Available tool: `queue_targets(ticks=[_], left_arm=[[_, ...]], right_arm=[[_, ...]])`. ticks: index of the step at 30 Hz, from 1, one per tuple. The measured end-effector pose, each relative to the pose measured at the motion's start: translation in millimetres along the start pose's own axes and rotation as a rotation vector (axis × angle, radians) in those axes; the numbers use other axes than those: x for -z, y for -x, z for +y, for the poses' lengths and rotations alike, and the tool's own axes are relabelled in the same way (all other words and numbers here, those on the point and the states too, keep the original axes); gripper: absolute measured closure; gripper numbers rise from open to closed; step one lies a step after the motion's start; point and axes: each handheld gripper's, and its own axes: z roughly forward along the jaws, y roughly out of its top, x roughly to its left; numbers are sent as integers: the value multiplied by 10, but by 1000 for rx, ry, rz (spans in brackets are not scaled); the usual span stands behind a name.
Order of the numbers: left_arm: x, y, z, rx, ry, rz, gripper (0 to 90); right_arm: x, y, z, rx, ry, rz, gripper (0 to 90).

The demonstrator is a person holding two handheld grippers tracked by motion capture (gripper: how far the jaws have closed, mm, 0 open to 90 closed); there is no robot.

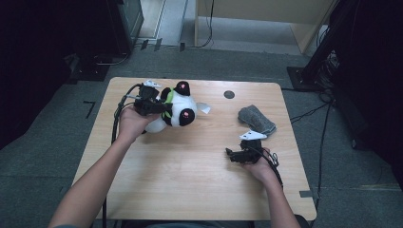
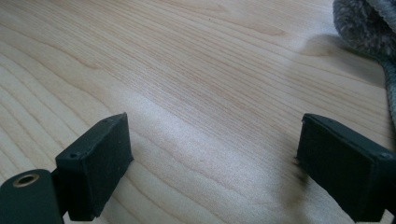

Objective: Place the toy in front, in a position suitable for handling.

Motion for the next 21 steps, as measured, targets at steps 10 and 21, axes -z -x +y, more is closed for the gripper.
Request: queue_targets(ticks=[10,21], left_arm=[[122,388,-385,3,34,-101,680],[71,792,-648,34,43,-156,675]], right_arm=[[4,-8,-4,-10,-1,-9,95],[10,-23,-11,-27,-3,-32,83]])
